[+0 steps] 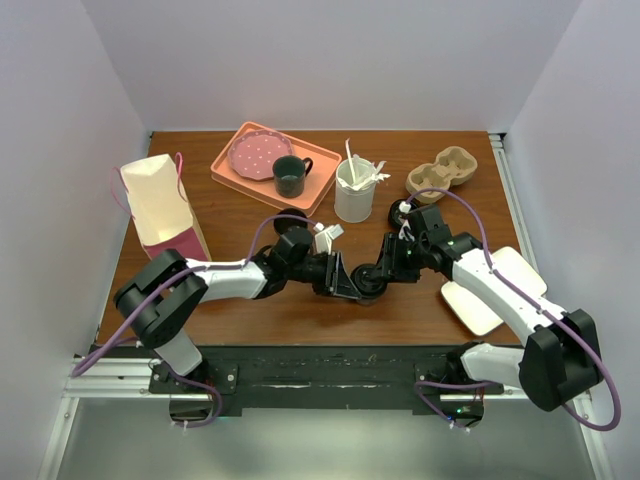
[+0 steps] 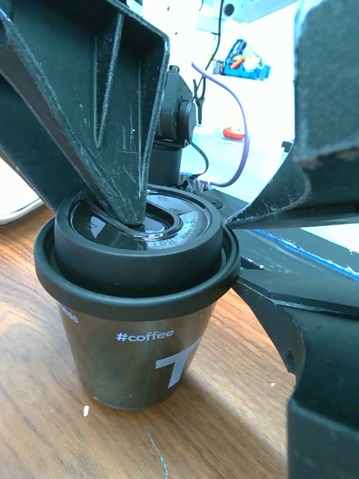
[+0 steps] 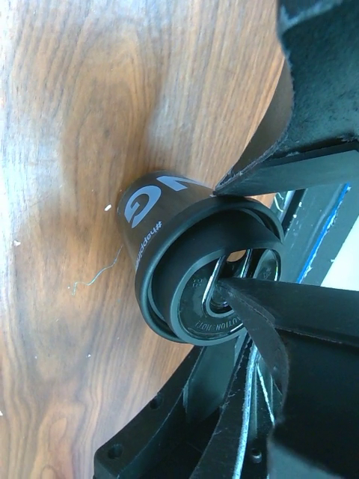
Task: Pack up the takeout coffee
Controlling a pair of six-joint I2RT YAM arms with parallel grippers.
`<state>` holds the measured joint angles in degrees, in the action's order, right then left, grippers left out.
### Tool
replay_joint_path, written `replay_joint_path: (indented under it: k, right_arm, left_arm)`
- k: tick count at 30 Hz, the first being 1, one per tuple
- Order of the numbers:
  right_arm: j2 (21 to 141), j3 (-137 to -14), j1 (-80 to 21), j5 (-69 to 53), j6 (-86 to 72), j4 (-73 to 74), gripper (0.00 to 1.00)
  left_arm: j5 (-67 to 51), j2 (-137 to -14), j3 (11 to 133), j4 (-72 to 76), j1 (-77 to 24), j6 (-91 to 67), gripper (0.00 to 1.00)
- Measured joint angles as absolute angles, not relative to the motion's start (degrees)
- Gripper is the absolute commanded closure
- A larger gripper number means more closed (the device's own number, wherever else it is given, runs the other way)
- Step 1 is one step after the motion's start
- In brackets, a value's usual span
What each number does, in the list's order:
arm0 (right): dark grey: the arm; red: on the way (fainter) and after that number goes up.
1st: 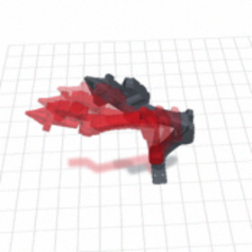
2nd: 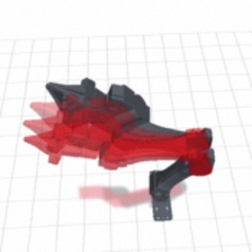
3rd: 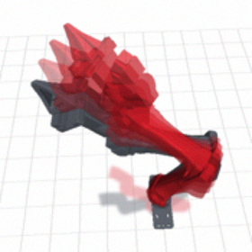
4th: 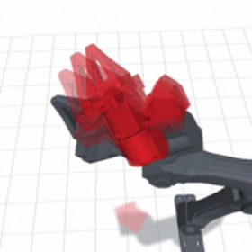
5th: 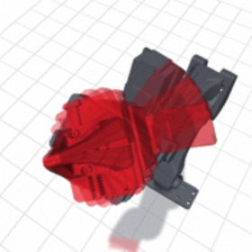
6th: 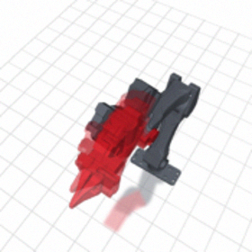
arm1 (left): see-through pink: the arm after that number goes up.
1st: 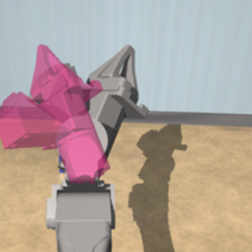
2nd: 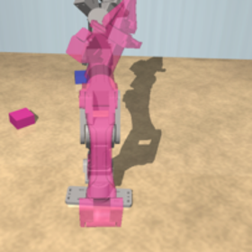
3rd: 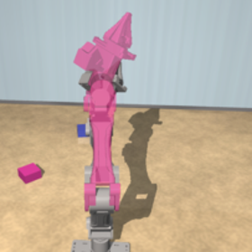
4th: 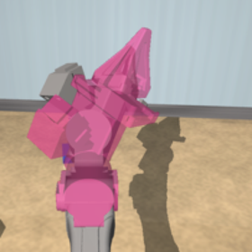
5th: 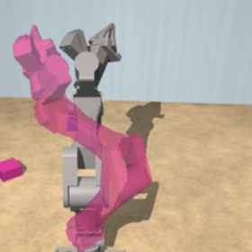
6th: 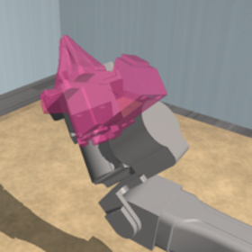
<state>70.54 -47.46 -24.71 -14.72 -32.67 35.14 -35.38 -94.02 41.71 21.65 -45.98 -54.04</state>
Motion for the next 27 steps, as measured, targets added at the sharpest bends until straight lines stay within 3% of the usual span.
replay_joint_path:
  k: [12, 17, 27]
  right_arm:
    - [70.94, -46.57, -24.67, -14.98, -32.64, 33.58, 0.55]
    - [71.64, -46.54, -24.62, -15.81, -32.91, 32.25, 0.55]
    - [71.64, -47.16, -24.64, -16.05, -32.91, 32.38, 0.55]
  left_arm:
    - [-37.34, -95.42, 41.54, 21.93, -45.21, -55.02, 0.77]
    - [-32.10, -99.53, 40.99, 14.26, -44.66, -53.01, 0.77]
    - [-31.42, -97.56, 40.49, 9.47, -44.07, -51.22, 0.64]
